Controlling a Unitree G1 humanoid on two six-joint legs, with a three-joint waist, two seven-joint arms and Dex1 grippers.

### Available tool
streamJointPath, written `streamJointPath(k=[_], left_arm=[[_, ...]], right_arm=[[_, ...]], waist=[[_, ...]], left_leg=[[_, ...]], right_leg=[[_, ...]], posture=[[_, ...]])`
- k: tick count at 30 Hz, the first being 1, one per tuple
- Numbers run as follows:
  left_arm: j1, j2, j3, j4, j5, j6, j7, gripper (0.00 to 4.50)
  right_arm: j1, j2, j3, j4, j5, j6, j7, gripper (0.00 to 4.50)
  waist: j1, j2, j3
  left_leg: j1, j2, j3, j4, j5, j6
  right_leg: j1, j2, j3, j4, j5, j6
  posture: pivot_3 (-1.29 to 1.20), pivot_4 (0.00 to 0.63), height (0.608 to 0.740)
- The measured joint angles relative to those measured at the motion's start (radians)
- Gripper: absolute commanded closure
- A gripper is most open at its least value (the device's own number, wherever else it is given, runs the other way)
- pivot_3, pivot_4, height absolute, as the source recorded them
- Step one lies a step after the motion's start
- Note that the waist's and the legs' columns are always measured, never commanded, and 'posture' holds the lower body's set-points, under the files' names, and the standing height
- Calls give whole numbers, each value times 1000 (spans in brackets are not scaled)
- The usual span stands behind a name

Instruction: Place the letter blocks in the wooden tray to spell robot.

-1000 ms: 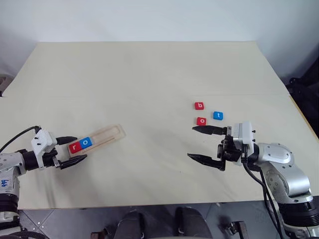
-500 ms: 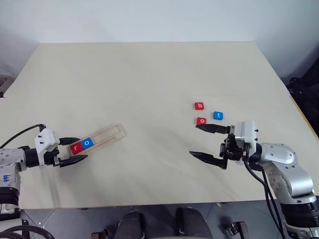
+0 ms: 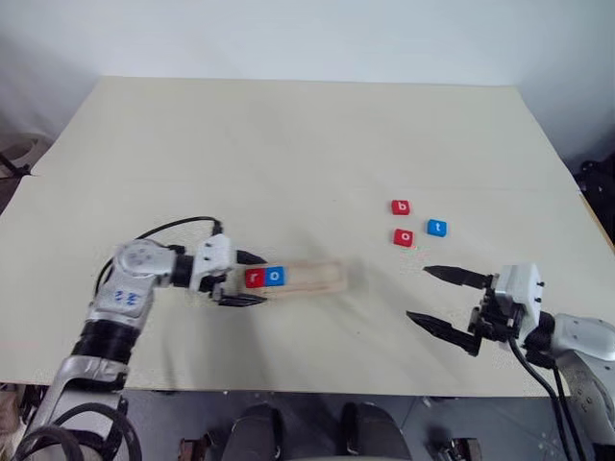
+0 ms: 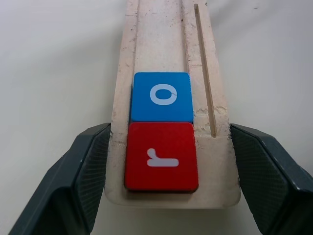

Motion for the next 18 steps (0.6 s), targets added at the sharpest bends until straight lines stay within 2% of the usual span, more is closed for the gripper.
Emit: streamJointPath(k=[6,12,14,15,18], left_arm=[[-122,-86,-70,124,58,-11,3,1107],[-165,-99,-86,184,77,-22,-12,1107],[-164,-99,-86,182,73,-9,-21,382],[-162,-99,-85,177,69,1,-26,155],[-132,-96,-73,144,42,48,-46,37]], right_arm=[[235,10,-138,-83,10,-4,-7,0],[300,39,-191,-86,10,-33,-12,0],[294,48,-191,-86,10,-46,-17,0],[290,49,-191,-86,10,-49,-18,0],[275,55,-183,-85,9,-65,-19,0]], waist=[[0,0,0],[-1,0,0],[-1,0,0],[-1,0,0],[-2,0,0]], left_leg=[[0,1,0,0,0,0],[1,1,-1,0,0,0],[1,1,-1,0,0,0],[1,1,-1,0,0,0],[1,1,-1,0,0,0]], right_leg=[[1,1,0,-2,0,0],[1,1,1,-1,0,0],[2,1,1,-1,0,0],[2,1,1,-1,0,0],[1,1,1,-1,0,0]], posture=[[0,150,740],[0,150,740],[0,150,740],[0,150,740],[0,150,740]])
